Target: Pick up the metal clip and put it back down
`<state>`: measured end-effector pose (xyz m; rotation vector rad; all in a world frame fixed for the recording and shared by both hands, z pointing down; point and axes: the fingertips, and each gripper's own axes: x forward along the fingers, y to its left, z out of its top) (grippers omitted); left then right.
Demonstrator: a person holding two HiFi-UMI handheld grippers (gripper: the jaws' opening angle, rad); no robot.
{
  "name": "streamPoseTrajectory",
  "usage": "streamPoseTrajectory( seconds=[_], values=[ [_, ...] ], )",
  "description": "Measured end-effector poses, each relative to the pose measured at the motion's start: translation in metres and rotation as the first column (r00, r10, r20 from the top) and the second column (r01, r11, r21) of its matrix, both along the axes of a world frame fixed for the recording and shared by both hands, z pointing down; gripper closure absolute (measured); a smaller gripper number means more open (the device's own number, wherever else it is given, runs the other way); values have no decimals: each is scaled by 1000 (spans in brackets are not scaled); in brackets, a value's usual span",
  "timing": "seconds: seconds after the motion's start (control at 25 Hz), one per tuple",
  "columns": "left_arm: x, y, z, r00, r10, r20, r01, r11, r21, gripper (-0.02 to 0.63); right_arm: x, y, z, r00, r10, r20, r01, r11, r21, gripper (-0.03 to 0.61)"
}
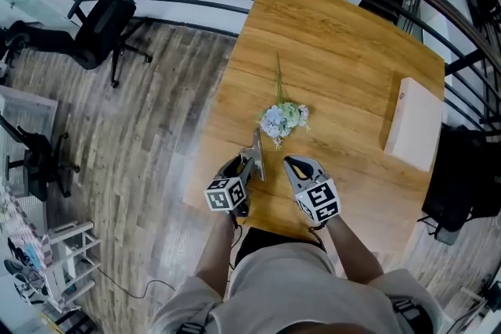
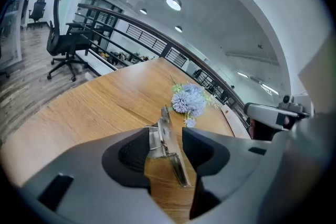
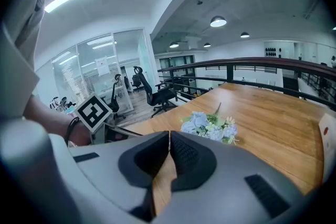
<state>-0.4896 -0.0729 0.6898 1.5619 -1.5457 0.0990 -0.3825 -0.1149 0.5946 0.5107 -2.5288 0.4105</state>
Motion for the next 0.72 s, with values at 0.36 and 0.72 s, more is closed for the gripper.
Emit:
streamPoseTrajectory(
  seconds=[0.36,0.72],
  values=[
    [-17,29,-20,997,-11,78,11,1000,3,422,-4,20,-17,1000,6,19,-6,1000,26,551],
    [6,58,-94,996,-16,88,3,989,148,427,-5,59,-43,997,29,71,-34,997,63,551]
  ],
)
